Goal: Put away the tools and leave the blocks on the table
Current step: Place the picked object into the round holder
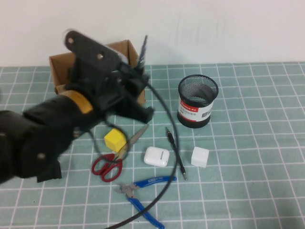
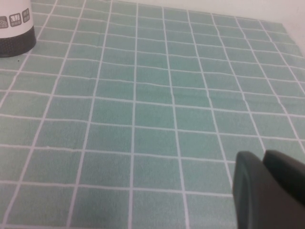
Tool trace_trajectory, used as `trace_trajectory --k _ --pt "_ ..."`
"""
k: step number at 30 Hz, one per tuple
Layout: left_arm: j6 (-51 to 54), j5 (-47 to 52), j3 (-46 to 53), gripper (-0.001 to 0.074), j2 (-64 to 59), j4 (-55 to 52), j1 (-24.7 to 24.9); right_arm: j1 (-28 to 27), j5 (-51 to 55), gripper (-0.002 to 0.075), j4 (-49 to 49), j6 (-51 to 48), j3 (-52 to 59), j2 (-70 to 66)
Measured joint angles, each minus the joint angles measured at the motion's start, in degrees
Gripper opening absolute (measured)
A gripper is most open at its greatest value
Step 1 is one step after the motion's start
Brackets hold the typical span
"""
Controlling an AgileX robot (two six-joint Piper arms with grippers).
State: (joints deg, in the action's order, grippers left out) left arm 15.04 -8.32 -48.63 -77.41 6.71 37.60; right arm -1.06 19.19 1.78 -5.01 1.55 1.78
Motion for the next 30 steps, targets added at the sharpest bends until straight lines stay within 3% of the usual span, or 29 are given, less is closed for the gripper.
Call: trace_trajectory --k 8,11,23,30 --pt "-22.3 -27.9 -6.4 0.0178 -17.2 -14.1 1.5 0.0 0.0 -0.0006 0.0 0.0 0.0 0.0" --pt "-26.0 -35.4 -11.1 0.0178 -24.9 -18.7 1.5 0.0 0.0 -0.0006 0.0 0.0 0.0 0.0" --pt "-30.5 -36.7 -26.2 0.0178 -39.9 -21.8 1.5 0.0 0.0 -0.0006 0.0 0.0 0.0 0.0" --pt "-29.7 -34.0 -29.7 0.0178 -43.8 -21.0 1.1 0.0 0.0 -0.0006 0.0 0.0 0.0 0.0"
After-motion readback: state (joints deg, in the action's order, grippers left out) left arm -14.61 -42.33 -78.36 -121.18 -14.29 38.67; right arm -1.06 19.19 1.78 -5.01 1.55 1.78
